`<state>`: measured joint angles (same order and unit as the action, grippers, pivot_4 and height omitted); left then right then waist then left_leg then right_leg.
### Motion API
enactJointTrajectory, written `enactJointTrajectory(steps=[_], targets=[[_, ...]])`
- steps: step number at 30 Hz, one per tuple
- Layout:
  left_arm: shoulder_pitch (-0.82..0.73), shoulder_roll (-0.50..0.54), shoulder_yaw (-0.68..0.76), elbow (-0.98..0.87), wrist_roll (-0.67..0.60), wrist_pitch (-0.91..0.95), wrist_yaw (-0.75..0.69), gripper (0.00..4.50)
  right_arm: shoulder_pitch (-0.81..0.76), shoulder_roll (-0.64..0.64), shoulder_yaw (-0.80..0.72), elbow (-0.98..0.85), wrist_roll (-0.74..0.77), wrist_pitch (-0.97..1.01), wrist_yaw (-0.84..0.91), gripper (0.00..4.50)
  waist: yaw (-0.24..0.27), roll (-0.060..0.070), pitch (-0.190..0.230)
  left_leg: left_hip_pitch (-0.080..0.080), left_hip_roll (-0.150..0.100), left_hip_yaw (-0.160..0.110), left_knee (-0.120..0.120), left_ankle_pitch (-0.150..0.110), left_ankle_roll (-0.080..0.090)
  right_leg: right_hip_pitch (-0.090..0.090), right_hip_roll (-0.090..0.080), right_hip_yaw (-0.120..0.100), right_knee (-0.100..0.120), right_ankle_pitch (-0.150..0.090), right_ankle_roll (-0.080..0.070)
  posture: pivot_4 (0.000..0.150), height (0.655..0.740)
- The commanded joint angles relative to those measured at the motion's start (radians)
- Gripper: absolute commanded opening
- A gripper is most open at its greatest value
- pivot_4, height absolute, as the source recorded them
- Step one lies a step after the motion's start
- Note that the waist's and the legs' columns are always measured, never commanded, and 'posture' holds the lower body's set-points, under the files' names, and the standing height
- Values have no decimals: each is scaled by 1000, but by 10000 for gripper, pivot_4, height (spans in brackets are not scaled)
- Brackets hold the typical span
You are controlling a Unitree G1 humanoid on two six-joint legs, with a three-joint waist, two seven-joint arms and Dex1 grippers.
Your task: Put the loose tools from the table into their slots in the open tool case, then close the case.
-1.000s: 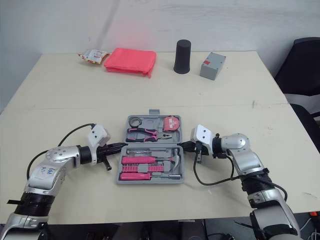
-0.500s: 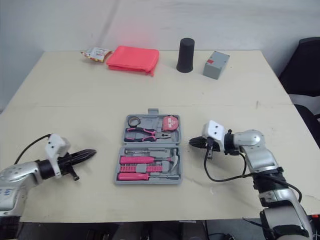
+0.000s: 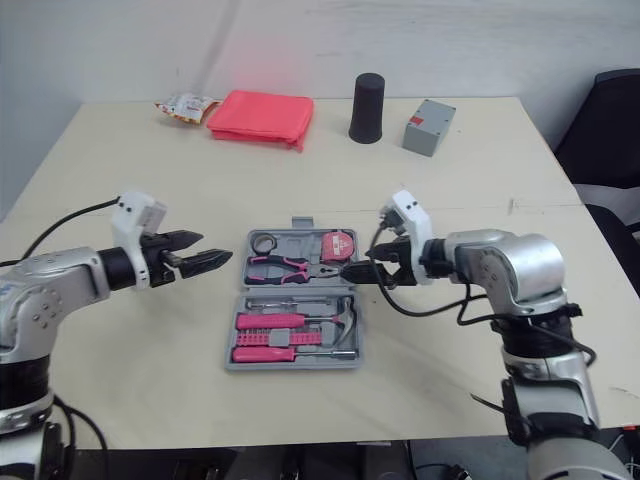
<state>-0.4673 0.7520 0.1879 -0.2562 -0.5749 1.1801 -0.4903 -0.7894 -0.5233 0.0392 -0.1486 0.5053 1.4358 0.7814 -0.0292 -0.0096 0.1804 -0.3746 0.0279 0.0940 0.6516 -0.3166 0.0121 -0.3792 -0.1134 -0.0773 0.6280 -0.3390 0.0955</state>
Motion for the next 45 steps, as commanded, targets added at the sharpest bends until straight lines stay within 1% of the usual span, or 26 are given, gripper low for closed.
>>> enactJointTrajectory(steps=[1,4,7,11,14,19,21,23,31,32,34,35,37,41,42,43,45], targets=[[-30,-21,-31,16,27,40,45,44575,-40,42,-22,-19,-17,133,-112,45000,1,0,0,-1,0,0,0,0,0,-1,0,0,0,0,0,1500,7400],[-53,-68,-42,38,36,47,73,44575,-61,67,-13,3,-37,176,-207,45000,5,0,0,-4,-1,0,2,0,1,-4,-1,0,0,0,0,1500,7400],[-76,-113,-41,78,54,31,95,44575,-61,98,-22,24,-63,179,-279,45000,3,-1,-1,-17,-2,0,10,0,1,-15,0,0,6,1,1,1500,7400],[-92,-138,-52,87,57,37,94,44575,-64,127,-34,52,-71,179,-331,45000,0,-1,-1,-17,-2,2,12,1,2,-15,0,0,9,1,1,1500,7400],[-96,-149,-64,103,77,32,108,44575,-73,146,-50,94,-104,172,-377,45000,0,-1,-1,-16,-1,2,12,2,1,-15,1,1,9,1,1,1500,7400],[-86,-126,-92,112,115,23,110,44575,-77,173,-49,123,-119,151,-411,45000,1,-1,-1,-16,-1,2,12,2,1,-15,1,2,10,1,1,1500,7400],[-84,-134,-84,114,118,29,114,44575,-75,188,-47,128,-124,151,-425,45000,1,-1,-1,-16,-1,2,12,2,1,-15,1,2,10,1,1,1500,7400],[-77,-143,-78,109,120,31,115,44575,-78,183,-10,133,-134,171,-442,45000,0,-2,-1,-16,-1,2,12,2,1,-15,1,2,11,1,1,1500,7400],[-72,-186,-110,152,153,-14,126,44575,-73,222,-29,141,-141,178,-476,45000,1,-4,-2,-14,-1,3,13,2,1,-14,0,3,12,1,1,1500,7400],[-71,-192,-110,156,155,-17,126,42073,-72,229,-24,146,-142,178,-479,45000,1,-4,-2,-14,-1,3,13,2,1,-14,0,3,13,1,1,1500,7400],[-64,-202,-115,153,155,-12,123,36420,-59,237,-5,145,-145,176,-485,39864,0,-5,-3,-13,-1,2,13,3,0,-14,0,3,14,1,1,1500,7400],[-61,-205,-118,149,151,-6,116,32414,-52,244,-2,146,-150,175,-491,37086,0,-5,-3,-13,-1,2,13,3,0,-14,0,3,14,1,1,1500,7400],[-51,-212,-125,143,153,-12,110,23985,-41,261,-9,149,-155,177,-499,28099,-2,-5,-4,-13,-1,2,12,3,0,-14,0,3,14,1,1,1500,7400],[-39,-227,-127,138,160,-24,114,6131,-27,286,-32,141,-163,173,-509,8538,-1,-5,-6,-12,-1,3,12,3,0,-14,0,3,15,1,1,1500,7400],[-36,-233,-122,138,163,-35,118,3093,-24,295,-43,137,-164,171,-511,3652,-1,-5,-8,-11,-1,3,12,3,0,-13,0,3,15,1,1,1500,7400],[-34,-237,-120,137,164,-42,123,1410,-20,303,-59,128,-166,159,-516,355,-1,-4,-9,-11,-1,2,12,3,0,-13,0,3,15,1,1,1500,7400],[-24,-250,-94,130,155,-63,127,766,-12,322,-93,109,-159,132,-519,0,-1,-4,-10,-11,-1,3,12,3,0,-13,0,4,15,1,1,1500,7400]])
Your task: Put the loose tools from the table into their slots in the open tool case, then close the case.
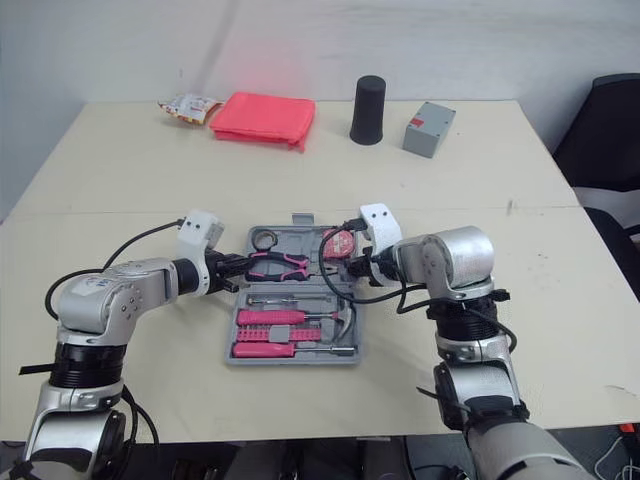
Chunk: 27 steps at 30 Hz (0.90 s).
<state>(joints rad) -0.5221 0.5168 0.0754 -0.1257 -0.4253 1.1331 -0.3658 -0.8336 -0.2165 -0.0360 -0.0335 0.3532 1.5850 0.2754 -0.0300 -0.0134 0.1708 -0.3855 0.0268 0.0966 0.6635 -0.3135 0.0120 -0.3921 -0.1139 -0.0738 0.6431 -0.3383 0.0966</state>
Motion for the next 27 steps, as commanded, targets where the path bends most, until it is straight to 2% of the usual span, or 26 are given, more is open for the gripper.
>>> enactJointTrajectory(steps=[1,4,6,10,13,16,18,21,24,25,27], targets=[[38,-27,42,-13,-9,-44,-4,495,45,28,-39,-29,2,-91,-4,0,0,0,0,0,0,0,0,0,0,0,0,0,0,0,0,1500,7400],[50,-71,106,-37,-27,-130,1,437,81,30,-54,-92,32,-267,56,0,0,0,0,-1,0,0,0,0,0,-1,0,0,0,0,0,1500,7400],[75,-97,127,-56,-4,-301,-23,83,125,9,-42,-134,43,-401,119,0,1,1,1,-2,0,0,0,0,0,-2,0,0,0,0,0,1500,7400],[130,-56,63,-87,102,-547,-72,31,206,-51,12,-157,7,-582,180,0,2,0,4,-4,0,0,-1,0,0,-3,0,-1,-1,0,0,1500,7400],[184,-72,41,-86,157,-746,-93,31,335,-117,58,-113,-41,-812,281,0,3,0,4,-5,0,1,-2,0,1,-3,0,-1,-4,0,0,1500,7400],[299,-5,-23,-25,329,-1083,-121,31,458,-224,154,-12,-241,-1380,345,0,3,0,4,-4,-1,2,-3,-2,2,-3,0,-1,-7,0,0,1500,7400],[352,39,-40,2,402,-1210,-124,31,501,-295,206,86,-394,-1769,305,0,4,0,4,-3,-1,4,-3,-3,3,-2,0,-3,-9,0,1,1500,7400],[383,74,-43,41,462,-1347,-106,31,516,-330,225,242,-477,-2072,251,0,4,0,4,-1,-2,7,-3,-2,5,0,-1,-5,-15,2,4,1500,7400],[412,97,-29,84,475,-1464,-117,31,515,-350,229,359,-534,-2225,197,0,2,0,4,1,-1,8,-2,-2,6,2,-2,-4,-15,4,5,1500,7400],[434,110,-17,98,467,-1525,-130,2905,525,-366,226,398,-553,-2303,176,0,1,1,4,1,-1,8,-2,-2,6,2,-2,-3,-15,4,4,1500,7400],[478,137,-6,116,457,-1567,-151,9283,546,-388,233,457,-527,-2354,202,8473,2,2,4,1,0,8,-2,-2,5,1,-2,0,-15,4,3,1500,7400]])
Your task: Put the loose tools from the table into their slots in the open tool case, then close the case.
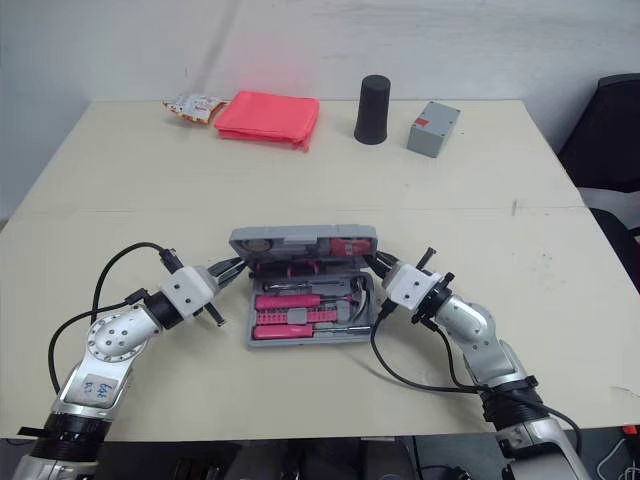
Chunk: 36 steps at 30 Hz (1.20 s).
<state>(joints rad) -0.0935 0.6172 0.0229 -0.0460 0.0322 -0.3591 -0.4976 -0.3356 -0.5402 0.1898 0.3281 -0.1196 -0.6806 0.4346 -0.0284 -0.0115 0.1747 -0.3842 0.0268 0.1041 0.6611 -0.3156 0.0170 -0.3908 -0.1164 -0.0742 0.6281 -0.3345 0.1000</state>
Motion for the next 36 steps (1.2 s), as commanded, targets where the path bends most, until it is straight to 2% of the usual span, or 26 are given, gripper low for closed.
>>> enactJointTrajectory(steps=[1,3,4,6,8,12,13,15,17,19,20,21,25,28,30,33,36], targets=[[82,55,65,39,-6,-85,-25,14481,57,-86,-3,114,-94,-127,3,13401,1,0,0,0,0,0,0,0,0,0,0,0,0,0,-1,1500,7400],[175,104,119,57,-6,-96,-38,21428,82,-140,-29,137,-147,-144,-43,21988,0,0,0,-1,1,-1,0,0,0,0,0,-2,0,0,-1,1500,7400],[249,135,171,83,-23,-119,-57,21618,106,-177,-57,149,-164,-167,-70,25281,-2,0,0,-1,2,0,-1,0,0,0,0,-2,0,0,-1,1500,7400],[357,167,270,107,-119,-119,-109,21618,151,-243,-98,167,-192,-230,-112,25281,-4,0,0,-1,2,1,-1,-1,0,0,0,-2,0,0,-1,1500,7400],[391,178,332,109,-199,-72,-134,21618,185,-279,-112,179,-171,-235,-107,25281,-4,0,0,1,2,1,0,-2,1,1,-1,-2,-2,-1,-1,1500,7400],[343,203,357,131,-247,-8,-179,21618,220,-329,-129,212,-130,-244,-75,25281,13,0,3,15,2,-4,-1,-10,-2,17,-2,-6,-6,-1,-2,1500,7400],[279,190,338,121,-285,60,-180,21618,235,-320,-135,189,-19,-158,7,25281,17,0,3,16,2,-5,0,-13,1,18,-2,-6,-6,-1,-2,1500,7400],[150,168,284,103,-349,178,-202,21618,261,-308,-152,101,194,-12,131,20050,30,-1,2,16,2,-5,-1,-12,1,19,-3,-6,-6,0,-4,1500,7400],[37,152,229,90,-359,266,-223,16167,324,-319,-140,-72,405,207,276,12660,32,-1,2,14,2,-8,1,-6,0,20,-3,-7,-5,0,-4,1500,7400],[-75,136,167,109,-347,352,-242,8732,386,-366,-103,-247,500,355,403,2073,29,2,2,13,2,-8,1,-6,1,20,-3,-8,-5,0,-3,1500,7400],[-145,121,130,142,-326,360,-253,5191,410,-404,-74,-327,517,431,464,0,26,3,2,13,2,-8,1,-6,1,20,-2,-8,-5,0,-3,1500,7400],[-209,105,100,181,-307,372,-259,406,418,-424,-58,-380,513,479,499,0,25,3,3,13,3,-8,1,-6,1,20,-2,-9,-4,0,-3,1500,7400],[-445,27,-10,403,-228,343,-311,406,379,-414,-6,-513,526,658,557,0,17,-1,2,14,4,-6,1,-5,0,20,2,-11,-3,0,-3,1500,7400],[-548,-18,-50,537,-193,295,-348,406,341,-386,15,-542,506,730,573,0,26,-3,3,12,4,-4,2,-5,0,16,2,-18,-2,0,-3,1500,7400],[-596,-41,-78,614,-167,259,-381,406,307,-358,34,-537,474,755,580,0,27,-3,3,12,4,-2,2,-5,0,15,2,-19,-1,0,-3,1500,7400],[-613,-65,-123,651,-180,274,-523,406,218,-291,86,-484,412,778,588,0,21,-6,4,12,4,1,4,-5,0,16,2,-23,-1,1,-3,1500,7400],[-544,-43,-111,558,-211,341,-573,406,168,-230,91,-463,391,796,577,0,15,-7,5,12,5,1,4,-5,0,15,1,-24,0,1,-3,1500,7400]])
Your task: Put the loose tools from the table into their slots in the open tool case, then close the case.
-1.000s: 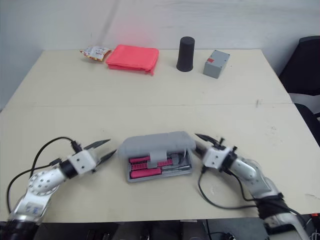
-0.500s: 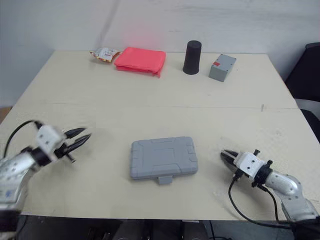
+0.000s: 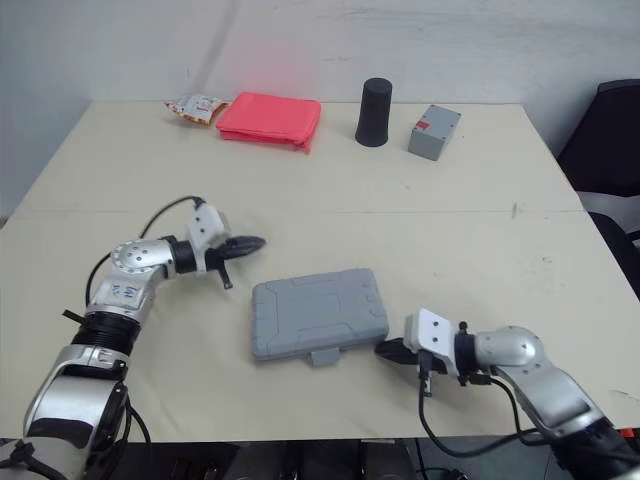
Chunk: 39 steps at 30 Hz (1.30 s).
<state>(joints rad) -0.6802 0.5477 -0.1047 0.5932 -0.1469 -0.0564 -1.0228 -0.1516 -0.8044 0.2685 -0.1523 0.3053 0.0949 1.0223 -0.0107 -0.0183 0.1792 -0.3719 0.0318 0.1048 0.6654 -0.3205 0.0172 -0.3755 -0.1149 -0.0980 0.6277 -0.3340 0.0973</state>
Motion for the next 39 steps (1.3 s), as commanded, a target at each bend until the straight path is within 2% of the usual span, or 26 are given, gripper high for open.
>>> enactJointTrajectory(steps=[1,11,14,16,18,21,23,27,30,34,37,39], targets=[[71,34,22,-118,-37,52,-55,406,-28,53,10,25,-40,21,-15,0,-5,0,0,0,0,0,0,0,0,0,0,0,0,0,0,1500,7400],[409,75,110,-567,-96,264,54,406,-244,265,17,275,-163,-79,-68,0,-21,1,1,1,1,-3,-1,1,-1,0,-2,7,0,0,-1,1500,7400],[443,66,119,-628,-104,300,84,406,-273,292,13,334,-187,-116,-63,0,-15,2,1,0,1,-4,-1,0,-2,0,-3,7,0,-1,-2,1500,7400],[489,51,177,-684,-98,324,180,406,-333,315,19,443,-239,-190,-85,0,-18,2,1,0,0,-5,-1,0,-2,0,-3,7,0,-1,-2,1500,7400],[516,56,256,-731,-151,378,213,406,-355,313,-7,491,-245,-244,-90,0,-20,2,1,0,-1,-4,-1,0,-2,0,-4,7,0,-1,-2,1500,7400],[509,68,295,-831,-237,304,139,406,-327,273,-63,490,-241,-273,-113,0,-15,3,2,0,0,-5,-2,0,-2,0,-4,6,0,-1,-2,1500,7400],[456,68,271,-868,-272,327,120,406,-287,244,-103,459,-199,-271,-91,0,-4,4,2,-1,-1,-8,-2,0,-2,0,-6,5,0,-1,-2,1500,7400],[314,44,148,-826,-230,355,107,406,-206,228,-160,341,-88,-199,-35,0,9,4,2,-1,-5,-8,-1,1,0,3,-8,2,-1,0,-1,1500,7400],[188,7,-8,-660,-82,270,95,406,-145,202,-157,206,-25,-95,14,0,9,5,3,-1,-4,-7,-1,1,0,3,-7,2,0,0,0,1500,7400],[89,-41,-125,-468,29,214,90,406,-118,208,-146,136,-35,-40,4,0,4,5,3,-1,-1,-3,-1,2,-1,1,0,-2,1,0,0,1500,7400],[58,-45,-249,-296,169,67,60,406,-101,236,-133,109,-63,-33,-39,0,11,5,2,-1,-1,-3,-1,2,-1,0,0,-3,1,0,-1,1500,7400],[70,-60,-272,-273,159,73,21,406,-90,252,-117,100,-89,-42,-60,0,10,7,1,1,-2,-3,0,2,0,1,-1,-3,0,0,-1,1500,7400]])
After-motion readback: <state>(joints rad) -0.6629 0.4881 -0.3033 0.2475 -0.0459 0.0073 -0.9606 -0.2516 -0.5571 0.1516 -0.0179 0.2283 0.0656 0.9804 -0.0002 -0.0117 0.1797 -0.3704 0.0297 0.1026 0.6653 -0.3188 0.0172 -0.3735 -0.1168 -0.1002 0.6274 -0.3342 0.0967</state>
